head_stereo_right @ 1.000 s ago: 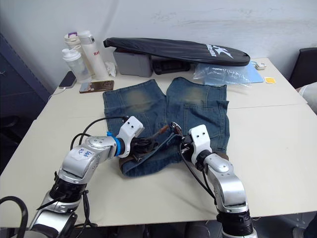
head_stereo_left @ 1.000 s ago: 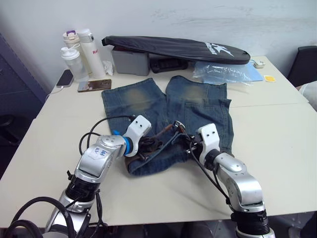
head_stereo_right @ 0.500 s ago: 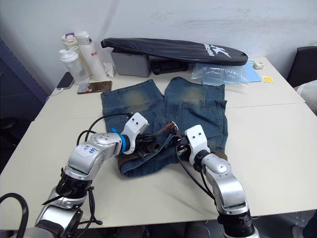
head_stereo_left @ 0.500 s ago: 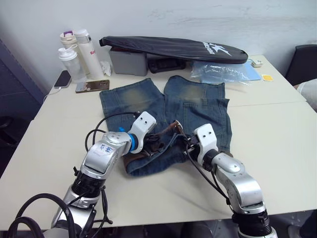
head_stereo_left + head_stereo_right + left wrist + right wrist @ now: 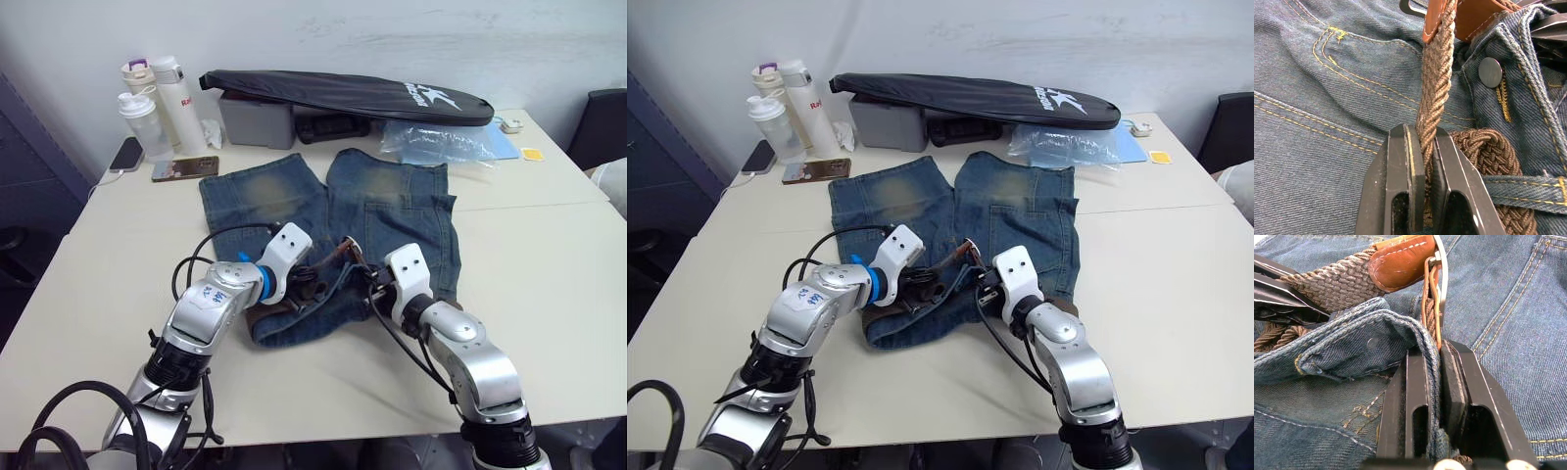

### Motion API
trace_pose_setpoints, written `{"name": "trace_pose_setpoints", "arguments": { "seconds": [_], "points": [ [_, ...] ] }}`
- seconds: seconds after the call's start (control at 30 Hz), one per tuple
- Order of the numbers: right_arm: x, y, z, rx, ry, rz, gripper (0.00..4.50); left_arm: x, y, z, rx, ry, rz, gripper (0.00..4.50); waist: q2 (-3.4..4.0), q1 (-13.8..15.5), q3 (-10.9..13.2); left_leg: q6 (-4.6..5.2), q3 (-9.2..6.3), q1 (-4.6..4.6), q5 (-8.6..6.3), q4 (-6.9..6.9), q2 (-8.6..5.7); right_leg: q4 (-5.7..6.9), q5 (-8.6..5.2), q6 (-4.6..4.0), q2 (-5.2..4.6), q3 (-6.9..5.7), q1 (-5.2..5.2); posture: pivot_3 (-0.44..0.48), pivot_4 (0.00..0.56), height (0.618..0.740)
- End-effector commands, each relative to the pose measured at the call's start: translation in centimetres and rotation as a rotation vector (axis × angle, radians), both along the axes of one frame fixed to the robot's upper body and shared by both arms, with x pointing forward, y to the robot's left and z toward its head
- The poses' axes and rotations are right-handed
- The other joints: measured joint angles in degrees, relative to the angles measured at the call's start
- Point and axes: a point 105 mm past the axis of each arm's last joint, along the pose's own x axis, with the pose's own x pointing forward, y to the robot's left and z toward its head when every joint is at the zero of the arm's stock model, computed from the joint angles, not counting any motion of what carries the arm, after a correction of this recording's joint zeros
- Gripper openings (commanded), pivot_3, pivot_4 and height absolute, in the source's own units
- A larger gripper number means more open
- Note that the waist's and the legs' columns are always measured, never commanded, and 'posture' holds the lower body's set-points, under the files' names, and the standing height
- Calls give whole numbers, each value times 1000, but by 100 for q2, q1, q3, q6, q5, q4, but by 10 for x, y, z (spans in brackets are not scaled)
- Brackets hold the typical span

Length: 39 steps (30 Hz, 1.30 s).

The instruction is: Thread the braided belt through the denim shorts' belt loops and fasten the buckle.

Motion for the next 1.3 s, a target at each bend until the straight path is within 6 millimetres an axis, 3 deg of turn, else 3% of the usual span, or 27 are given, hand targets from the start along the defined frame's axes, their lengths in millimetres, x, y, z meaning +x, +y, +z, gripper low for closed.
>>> {"name": "trace_pose_setpoints", "arguments": {
  "seconds": [0.03,0.6,1.3],
  "points": [
    [-5,6,27,42,-117,13,70,6,5,7,5,-33,31,0,0,0,0,0,0,0,0,0,0,-1,0,0,0,0,0,0,150,622],
    [-1,-13,32,56,-155,-124,70,9,9,10,-19,-46,74,0,1,4,1,0,0,-2,0,-1,0,-2,0,0,-1,2,0,0,150,622],
    [-5,6,22,-24,-122,-8,70,3,-14,9,-3,-62,-19,0,1,4,1,0,1,-1,0,-1,0,-5,0,0,-1,3,1,0,150,622]
  ]
}}
